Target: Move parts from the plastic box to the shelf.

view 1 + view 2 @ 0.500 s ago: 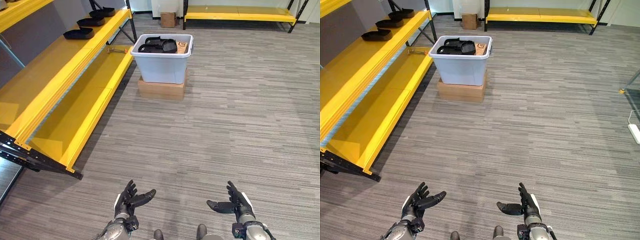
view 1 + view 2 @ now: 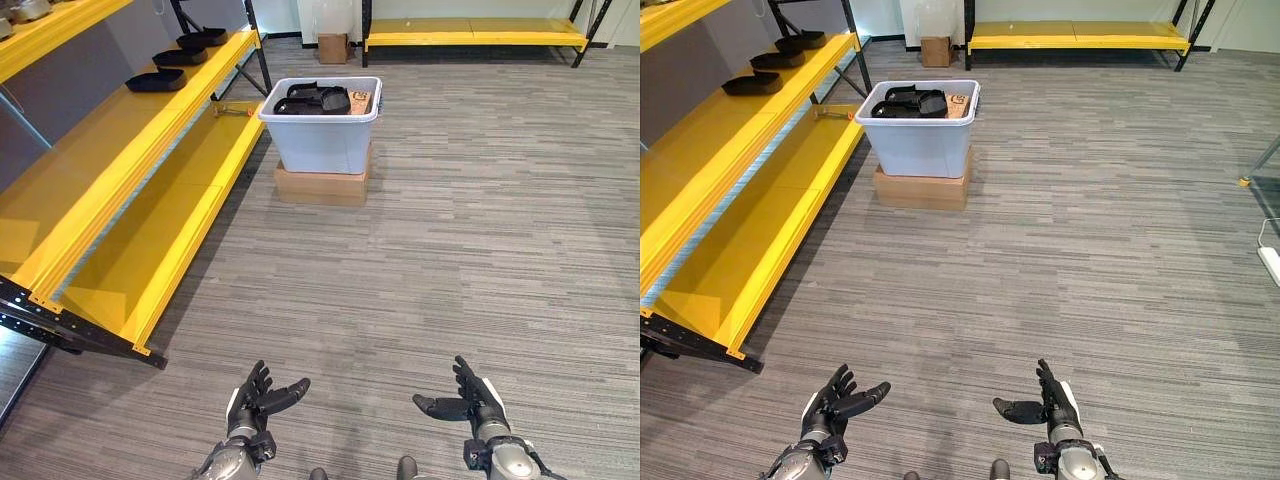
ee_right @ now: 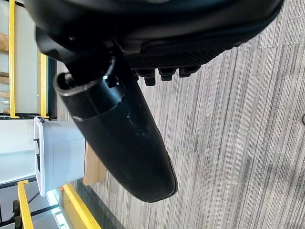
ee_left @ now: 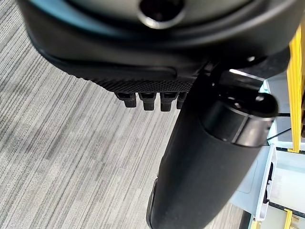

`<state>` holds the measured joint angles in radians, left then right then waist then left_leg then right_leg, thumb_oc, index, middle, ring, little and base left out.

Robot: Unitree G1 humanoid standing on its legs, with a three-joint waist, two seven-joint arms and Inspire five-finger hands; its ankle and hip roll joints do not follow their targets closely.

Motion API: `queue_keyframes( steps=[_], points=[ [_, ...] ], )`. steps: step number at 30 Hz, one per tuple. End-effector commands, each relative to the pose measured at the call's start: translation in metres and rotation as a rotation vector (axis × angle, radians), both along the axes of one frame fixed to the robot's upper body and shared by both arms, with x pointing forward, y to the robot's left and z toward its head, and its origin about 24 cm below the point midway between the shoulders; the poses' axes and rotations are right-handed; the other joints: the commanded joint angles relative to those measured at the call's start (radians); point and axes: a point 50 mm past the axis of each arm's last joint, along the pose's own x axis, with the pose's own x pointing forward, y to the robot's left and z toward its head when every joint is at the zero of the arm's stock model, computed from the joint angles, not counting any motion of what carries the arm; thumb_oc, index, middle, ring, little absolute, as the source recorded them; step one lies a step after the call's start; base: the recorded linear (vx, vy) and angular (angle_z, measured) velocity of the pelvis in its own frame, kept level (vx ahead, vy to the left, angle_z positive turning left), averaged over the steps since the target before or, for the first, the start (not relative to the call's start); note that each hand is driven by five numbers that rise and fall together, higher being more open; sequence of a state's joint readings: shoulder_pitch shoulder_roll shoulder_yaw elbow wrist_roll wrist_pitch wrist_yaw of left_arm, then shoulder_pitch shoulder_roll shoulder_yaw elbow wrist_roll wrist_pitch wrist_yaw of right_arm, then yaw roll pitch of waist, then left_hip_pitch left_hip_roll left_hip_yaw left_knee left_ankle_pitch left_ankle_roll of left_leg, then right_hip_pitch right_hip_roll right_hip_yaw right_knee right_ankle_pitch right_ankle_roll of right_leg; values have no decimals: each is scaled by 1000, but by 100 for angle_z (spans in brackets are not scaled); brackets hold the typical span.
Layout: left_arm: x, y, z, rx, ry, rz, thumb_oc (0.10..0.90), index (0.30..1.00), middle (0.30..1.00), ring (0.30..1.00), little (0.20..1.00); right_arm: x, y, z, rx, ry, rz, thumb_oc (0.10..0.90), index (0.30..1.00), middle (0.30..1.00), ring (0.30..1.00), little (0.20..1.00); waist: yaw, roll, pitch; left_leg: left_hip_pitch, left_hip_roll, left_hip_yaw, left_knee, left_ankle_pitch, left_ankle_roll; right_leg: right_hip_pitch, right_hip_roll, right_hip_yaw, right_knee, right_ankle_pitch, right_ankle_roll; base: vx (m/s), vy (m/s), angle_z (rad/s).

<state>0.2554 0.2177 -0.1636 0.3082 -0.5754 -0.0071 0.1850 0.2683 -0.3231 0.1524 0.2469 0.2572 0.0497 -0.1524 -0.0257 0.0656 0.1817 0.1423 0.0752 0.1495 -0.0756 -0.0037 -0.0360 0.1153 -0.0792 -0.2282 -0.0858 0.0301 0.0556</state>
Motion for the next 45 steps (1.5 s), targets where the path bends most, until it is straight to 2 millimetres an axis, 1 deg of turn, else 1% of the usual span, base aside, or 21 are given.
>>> queue_keyframes(
  steps=[1, 17, 27, 29, 30, 31, 32, 34, 35, 36, 37, 38, 39, 40, 41, 42, 43, 44, 45],
  points=[
    [24, 20, 28, 66, -173, 12, 900, 1000, 1000, 1000, 1000, 25, 3, 26, -4, -175, 24, 900, 1000, 1000, 1000, 1000, -3, -61, -18, -9, 51, 8, 11, -10, -35, 63, -73, 30, 17, -93, 73, 0, 0, 0],
    [24, 22, 28, 88, -170, -3, 900, 1000, 1000, 1000, 1000, 26, 4, 25, -1, -172, 29, 900, 1000, 1000, 1000, 1000, -5, -60, -18, -4, 50, 11, 7, -12, -35, 66, -71, 30, 18, -98, 73, 0, 0, 0],
    [26, 23, 30, 98, -180, -15, 900, 1000, 1000, 1000, 1000, 32, 2, 31, -13, -198, 39, 900, 1000, 1000, 1000, 1000, -1, -65, -12, -19, 49, 8, 38, -29, -32, 65, -77, 27, 27, -102, 73, 0, 0, 0],
    [29, 24, 34, 98, -196, -10, 900, 1000, 1000, 1000, 1000, 41, 0, 39, -30, -235, 48, 900, 1000, 1000, 1000, 1000, 7, -76, -5, -58, 48, 6, 99, -51, -29, 56, -86, 23, 34, -101, 75, 0, 0, 0],
    [29, 24, 34, 98, -196, -10, 900, 1000, 1000, 1000, 1000, 41, 0, 39, -30, -235, 48, 900, 1000, 1000, 1000, 1000, 7, -76, -6, -60, 48, 5, 101, -52, -29, 55, -86, 23, 34, -102, 75, 0, 0, 0],
    [31, 25, 35, 99, -204, -14, 900, 1000, 1000, 1000, 1000, 47, 0, 44, -35, -259, 51, 900, 1000, 1000, 1000, 1000, 14, -84, 0, -89, 46, 1, 145, -68, -25, 50, -94, 21, 38, -101, 76, 0, 0, 0],
    [32, 25, 35, 100, -204, -14, 900, 1000, 1000, 1000, 1000, 47, 0, 44, -35, -259, 51, 900, 1000, 1000, 1000, 1000, 13, -84, 0, -92, 46, 0, 148, -69, -25, 49, -94, 21, 39, -101, 76, 0, 0, 0],
    [34, 26, 38, 105, -216, -17, 900, 1000, 1000, 1000, 1000, 54, -1, 50, -47, -286, 59, 900, 1000, 1000, 1000, 1000, 21, -91, 6, -125, 41, -3, 197, -92, -20, 42, -104, 18, 47, -102, 78, -8, 63, 2],
    [36, 26, 39, 106, -223, -20, 900, 1000, 1000, 1000, 1000, 59, 0, 56, -54, -314, 71, 900, 1000, 1000, 1000, 1000, 29, -95, 11, -153, 35, -5, 239, -115, -13, 36, -117, 13, 60, -104, 82, 0, 78, 5],
    [37, 26, 39, 106, -223, -20, 900, 1000, 1000, 1000, 1000, 60, 0, 56, -54, -315, 71, 900, 1000, 1000, 1000, 1000, 29, -95, 10, -155, 36, -5, 242, -116, -13, 35, -117, 13, 61, -104, 83, 8, 95, 10],
    [38, 26, 41, 109, -230, -22, 900, 1000, 1000, 1000, 1000, 62, -1, 59, -58, -326, 70, 900, 1000, 1000, 1000, 1000, 33, -97, 11, -170, 30, -8, 266, -131, -7, 28, -125, 13, 76, -108, 86, 0, 146, 11],
    [40, 26, 43, 114, -238, -29, 900, 1000, 1000, 1000, 1000, 66, 1, 64, -55, -355, 74, 900, 1000, 1000, 1000, 1000, 36, -94, 18, -187, 19, -14, 292, -154, 9, 1, -145, 13, 141, -117, 93, 0, 147, 9],
    [41, 26, 43, 114, -239, -29, 900, 1000, 1000, 1000, 1000, 67, 1, 64, -55, -355, 74, 900, 1000, 1000, 1000, 1000, 36, -94, 17, -190, 19, -14, 294, -155, 9, -3, -146, 14, 145, -118, 93, -22, 259, 4],
    [45, 27, 47, 127, -253, -41, 900, 1000, 1000, 1000, 1000, 69, 3, 68, -46, -376, 79, 900, 1000, 1000, 1000, 1000, 32, -85, 32, -200, -1, -26, 315, -185, 37, -81, -170, 28, 298, -102, 110, -38, 237, 12],
    [46, 27, 47, 136, -255, -49, 900, 1000, 1000, 1000, 1000, 69, 4, 69, -37, -383, 82, 900, 1000, 1000, 1000, 1000, 25, -83, 42, -201, -15, -31, 322, -195, 54, -140, -185, 46, 401, -55, 116, -39, 236, 20],
    [46, 27, 47, 136, -255, -49, 900, 1000, 1000, 1000, 1000, 69, 4, 69, -37, -383, 82, 900, 1000, 1000, 1000, 1000, 25, -83, 38, -205, -16, -30, 320, -191, 55, -145, -186, 46, 400, -53, 116, -10, 271, 33],
    [49, 26, 49, 144, -261, -61, 900, 1000, 1000, 1000, 1000, 68, 8, 69, -23, -386, 89, 900, 1000, 1000, 1000, 1000, 5, -72, 71, -184, -35, -35, 327, -211, 83, -250, -203, 92, 594, 48, 119, 5, 188, 29],
    [49, 26, 49, 144, -262, -61, 900, 1000, 1000, 1000, 1000, 69, 8, 69, -23, -386, 89, 900, 1000, 1000, 1000, 1000, 6, -72, 68, -186, -35, -34, 324, -208, 83, -253, -203, 92, 593, 50, 119, 30, 368, 35],
    [52, 25, 52, 154, -277, -72, 900, 1000, 1000, 1000, 1000, 69, 11, 71, -20, -395, 96, 900, 1000, 1000, 1000, 1000, -12, -48, 114, -149, -39, -32, 330, -220, 101, -353, -195, 108, 752, 78, 120, 63, 218, 27]
  ],
)
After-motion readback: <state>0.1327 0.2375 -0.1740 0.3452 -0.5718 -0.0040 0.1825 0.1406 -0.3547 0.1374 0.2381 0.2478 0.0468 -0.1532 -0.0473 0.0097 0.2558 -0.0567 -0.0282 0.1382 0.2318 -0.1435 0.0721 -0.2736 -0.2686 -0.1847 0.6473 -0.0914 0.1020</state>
